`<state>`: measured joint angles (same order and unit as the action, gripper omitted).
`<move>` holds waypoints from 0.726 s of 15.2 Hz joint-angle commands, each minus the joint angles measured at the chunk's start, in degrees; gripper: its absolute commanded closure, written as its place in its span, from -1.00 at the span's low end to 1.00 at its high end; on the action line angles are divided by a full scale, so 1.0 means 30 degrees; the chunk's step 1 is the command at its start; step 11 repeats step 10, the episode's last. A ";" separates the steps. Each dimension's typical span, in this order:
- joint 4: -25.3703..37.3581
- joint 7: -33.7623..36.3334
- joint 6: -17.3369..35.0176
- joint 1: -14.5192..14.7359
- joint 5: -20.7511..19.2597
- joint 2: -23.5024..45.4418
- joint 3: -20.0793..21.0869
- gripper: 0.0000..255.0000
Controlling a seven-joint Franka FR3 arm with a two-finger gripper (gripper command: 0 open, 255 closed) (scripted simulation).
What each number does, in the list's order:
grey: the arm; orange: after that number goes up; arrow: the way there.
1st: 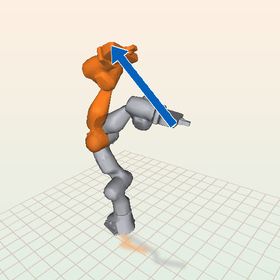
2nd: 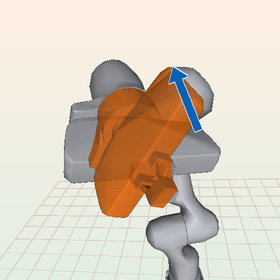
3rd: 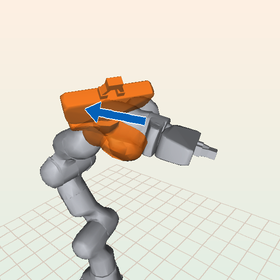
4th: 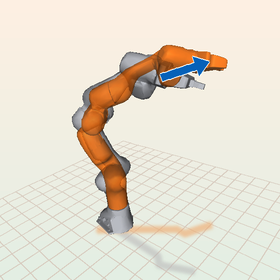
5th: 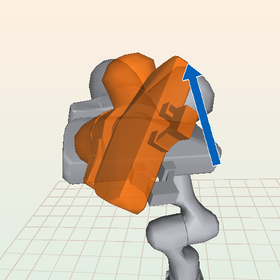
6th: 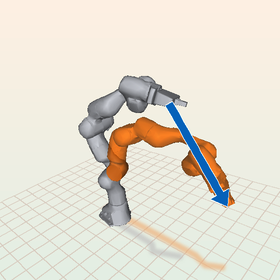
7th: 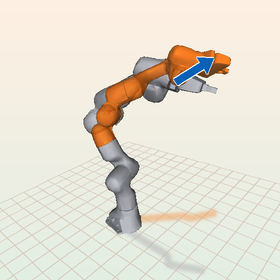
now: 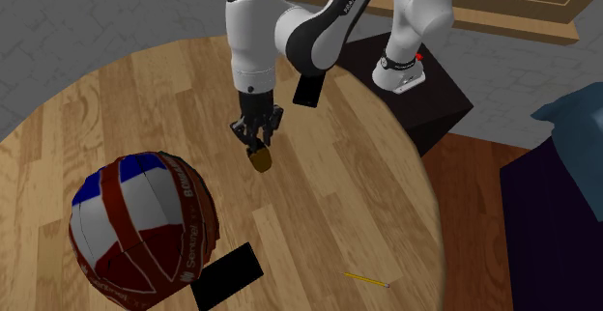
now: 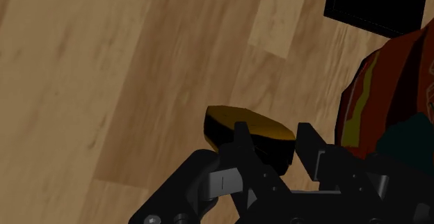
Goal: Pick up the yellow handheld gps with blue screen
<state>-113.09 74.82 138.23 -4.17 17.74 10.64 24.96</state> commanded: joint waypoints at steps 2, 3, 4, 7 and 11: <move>0.0411 0.0152 -0.0711 -0.0057 -0.0023 -0.0324 -0.0018 1.00; 0.0546 0.0209 -0.0943 -0.0071 -0.0030 -0.0430 -0.0023 1.00; 0.0685 0.0266 -0.1174 -0.0084 -0.0039 -0.0533 -0.0027 1.00; 0.1127 0.0441 -0.1872 -0.0124 -0.0071 -0.0817 -0.0041 1.00; 0.1306 0.0510 -0.2140 -0.0138 -0.0086 -0.0918 -0.0048 1.00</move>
